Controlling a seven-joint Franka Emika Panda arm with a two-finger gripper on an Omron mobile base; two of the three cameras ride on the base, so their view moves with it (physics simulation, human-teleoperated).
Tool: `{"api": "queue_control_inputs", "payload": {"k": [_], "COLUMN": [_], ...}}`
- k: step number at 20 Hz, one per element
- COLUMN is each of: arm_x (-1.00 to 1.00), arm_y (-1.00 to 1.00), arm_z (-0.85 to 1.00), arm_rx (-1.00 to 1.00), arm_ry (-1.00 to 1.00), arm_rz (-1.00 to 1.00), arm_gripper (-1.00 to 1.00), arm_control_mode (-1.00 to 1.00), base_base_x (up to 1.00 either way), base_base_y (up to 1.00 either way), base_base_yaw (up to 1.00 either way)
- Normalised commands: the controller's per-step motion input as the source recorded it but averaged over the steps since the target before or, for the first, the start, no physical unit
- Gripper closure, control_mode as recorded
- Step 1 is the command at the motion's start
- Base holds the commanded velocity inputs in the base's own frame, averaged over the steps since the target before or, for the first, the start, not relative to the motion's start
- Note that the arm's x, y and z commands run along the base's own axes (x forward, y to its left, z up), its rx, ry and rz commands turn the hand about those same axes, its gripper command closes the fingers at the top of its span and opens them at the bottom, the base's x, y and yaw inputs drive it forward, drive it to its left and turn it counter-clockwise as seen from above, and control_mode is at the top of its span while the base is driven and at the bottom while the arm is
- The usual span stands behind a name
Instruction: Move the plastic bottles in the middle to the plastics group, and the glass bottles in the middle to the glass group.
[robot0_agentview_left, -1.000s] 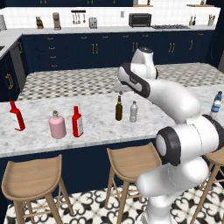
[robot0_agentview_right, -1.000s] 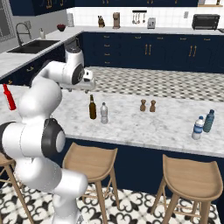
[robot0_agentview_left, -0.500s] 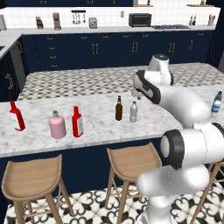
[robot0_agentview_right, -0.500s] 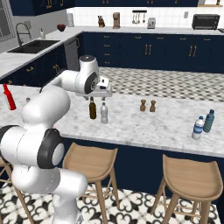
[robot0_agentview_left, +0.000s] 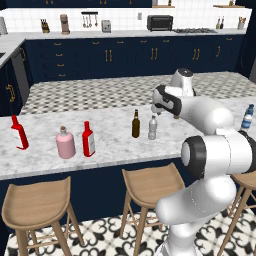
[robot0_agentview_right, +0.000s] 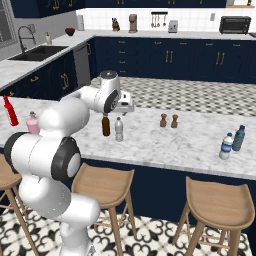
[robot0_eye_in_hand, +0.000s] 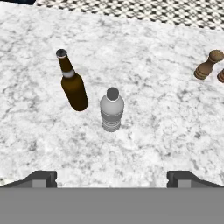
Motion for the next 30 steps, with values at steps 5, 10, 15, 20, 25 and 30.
{"api": "queue_control_inputs", "payload": {"k": [5,10,15,20,25,30], "arm_x": [0.44,0.34,0.21,0.19,0.08,0.08], "arm_y": [0.0,0.0,0.0,0.0,0.01,0.08], "arm_z": [-0.15,-0.33,-0.29,-0.33,-0.27,-0.26], "arm_rx": [-0.01,-0.03,-0.02,-0.01,0.0,0.0], "arm_ry": [0.0,0.0,0.01,0.01,0.0,0.0], "arm_rz": [0.13,0.12,0.13,0.12,0.1,0.08], "arm_gripper": [-1.0,-1.0,-1.0,-1.0,-1.0,-1.0], "arm_control_mode": [-1.0,-1.0,-1.0,-1.0,-1.0,-1.0], "base_base_x": [0.0,0.0,0.0,0.0,0.0,0.0], "base_base_y": [0.0,0.0,0.0,0.0,0.0,0.0], "base_base_yaw": [0.0,0.0,0.0,0.0,0.0,0.0]}}
